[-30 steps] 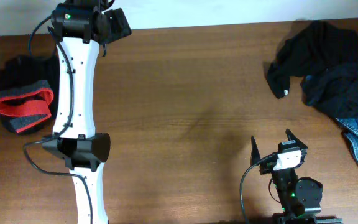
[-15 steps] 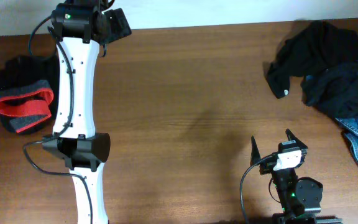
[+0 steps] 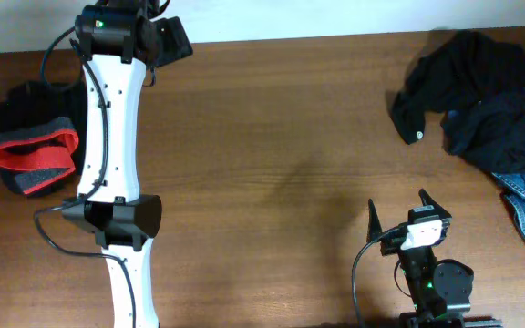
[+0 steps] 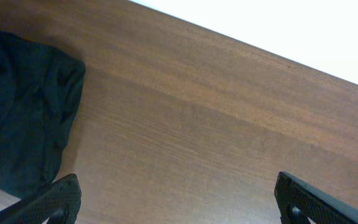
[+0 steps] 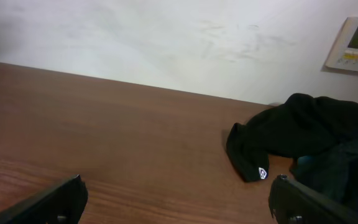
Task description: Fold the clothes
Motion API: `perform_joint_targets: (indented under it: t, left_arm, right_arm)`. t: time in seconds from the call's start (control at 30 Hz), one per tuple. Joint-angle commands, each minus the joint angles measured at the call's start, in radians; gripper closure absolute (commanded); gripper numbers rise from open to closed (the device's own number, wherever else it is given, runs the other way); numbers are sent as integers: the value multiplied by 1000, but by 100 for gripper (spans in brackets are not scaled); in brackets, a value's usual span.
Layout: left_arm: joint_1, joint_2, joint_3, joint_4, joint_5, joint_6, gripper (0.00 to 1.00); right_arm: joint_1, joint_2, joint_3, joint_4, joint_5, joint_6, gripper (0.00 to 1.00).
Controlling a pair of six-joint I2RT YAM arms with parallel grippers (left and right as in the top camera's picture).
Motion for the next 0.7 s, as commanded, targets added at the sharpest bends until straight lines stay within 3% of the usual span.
perform_joint_targets:
  t: [0.0, 0.2, 0.33, 0.4, 0.5, 0.67]
  left_arm:
    - [-12, 1, -2, 35, 6, -1, 1]
    - [-68, -35, -46, 249, 92, 166, 1]
    - [-103, -116, -209, 393, 95, 257, 1]
    - [-113, -185, -351, 487, 99, 288, 1]
    - [-109, -388, -743, 719, 98, 293, 1]
    - [-68, -608, -1161, 918, 98, 333, 1]
  right_arm:
    - [7, -10, -5, -8, 19, 8, 1]
    - [7, -11, -5, -8, 19, 8, 1]
    - [7, -11, -5, -8, 19, 8, 1]
    - [7, -11, -5, -8, 19, 8, 1]
    - [7, -10, -5, -8, 19, 8, 1]
    - [7, -10, -5, -8, 19, 8, 1]
